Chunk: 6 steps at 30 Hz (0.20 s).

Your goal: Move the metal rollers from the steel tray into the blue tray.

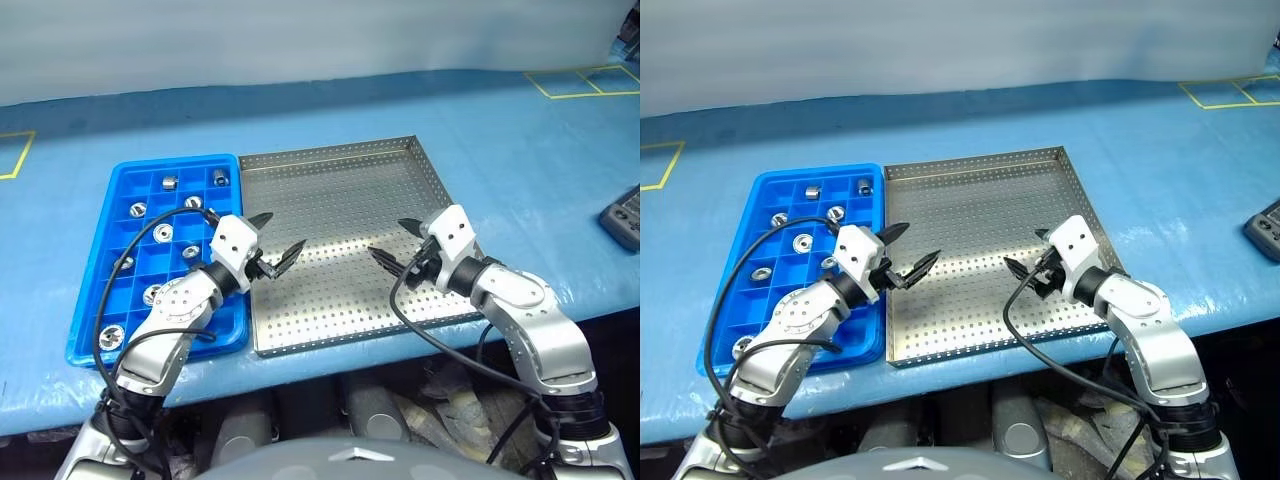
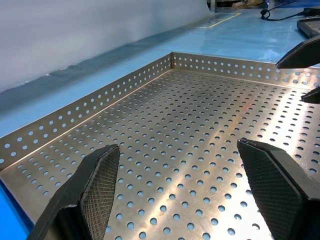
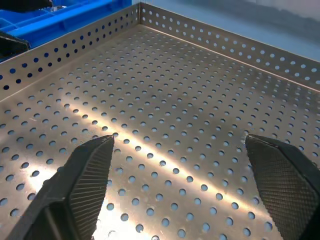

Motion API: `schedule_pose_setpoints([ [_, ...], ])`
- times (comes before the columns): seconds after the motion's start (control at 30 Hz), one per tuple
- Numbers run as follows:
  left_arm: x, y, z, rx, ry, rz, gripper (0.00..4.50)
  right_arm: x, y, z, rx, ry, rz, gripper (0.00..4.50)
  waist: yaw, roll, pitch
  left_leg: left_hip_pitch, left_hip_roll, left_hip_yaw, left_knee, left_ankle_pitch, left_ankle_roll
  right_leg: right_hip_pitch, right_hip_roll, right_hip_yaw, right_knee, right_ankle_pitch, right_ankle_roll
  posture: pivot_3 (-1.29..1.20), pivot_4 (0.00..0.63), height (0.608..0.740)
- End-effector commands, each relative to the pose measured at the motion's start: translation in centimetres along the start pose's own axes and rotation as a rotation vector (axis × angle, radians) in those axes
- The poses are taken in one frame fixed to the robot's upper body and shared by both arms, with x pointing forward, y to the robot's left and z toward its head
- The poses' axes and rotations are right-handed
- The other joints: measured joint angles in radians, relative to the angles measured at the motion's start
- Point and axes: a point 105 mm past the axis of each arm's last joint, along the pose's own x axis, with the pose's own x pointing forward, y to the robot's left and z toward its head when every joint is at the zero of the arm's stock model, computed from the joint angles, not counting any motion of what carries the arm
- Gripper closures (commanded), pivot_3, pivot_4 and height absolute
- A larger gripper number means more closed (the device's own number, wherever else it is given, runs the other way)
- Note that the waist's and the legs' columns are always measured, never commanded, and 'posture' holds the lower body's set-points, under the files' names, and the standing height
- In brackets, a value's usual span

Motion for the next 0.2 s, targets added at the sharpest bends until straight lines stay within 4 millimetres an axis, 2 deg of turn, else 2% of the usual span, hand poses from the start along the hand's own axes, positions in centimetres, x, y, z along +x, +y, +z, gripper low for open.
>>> schedule_pose_setpoints([
  [0.03, -0.19, -0.23, 1.09, 0.015, -0.044, -0.003, 0.42, 0.08, -0.11, 1.1, -0.035, -0.053, -0.007, 0.02, 0.003, 0.0, 0.0, 0.0, 0.0, 0.0, 0.0, 0.0, 0.0, 0.0, 0.0, 0.0, 0.0, 0.0, 0.0, -0.23, 0.15, 0.74],
  [0.2, -0.17, -0.39, 0.98, 0.01, -0.042, -0.009, 0.42, 0.24, -0.03, 1.01, -0.033, -0.055, -0.006, 0.02, 0.008, 0.0, 0.0, 0.0, 0.0, 0.0, 0.0, 0.0, 0.0, 0.0, 0.0, 0.0, 0.0, 0.0, 0.0, -0.23, 0.15, 0.74],
])
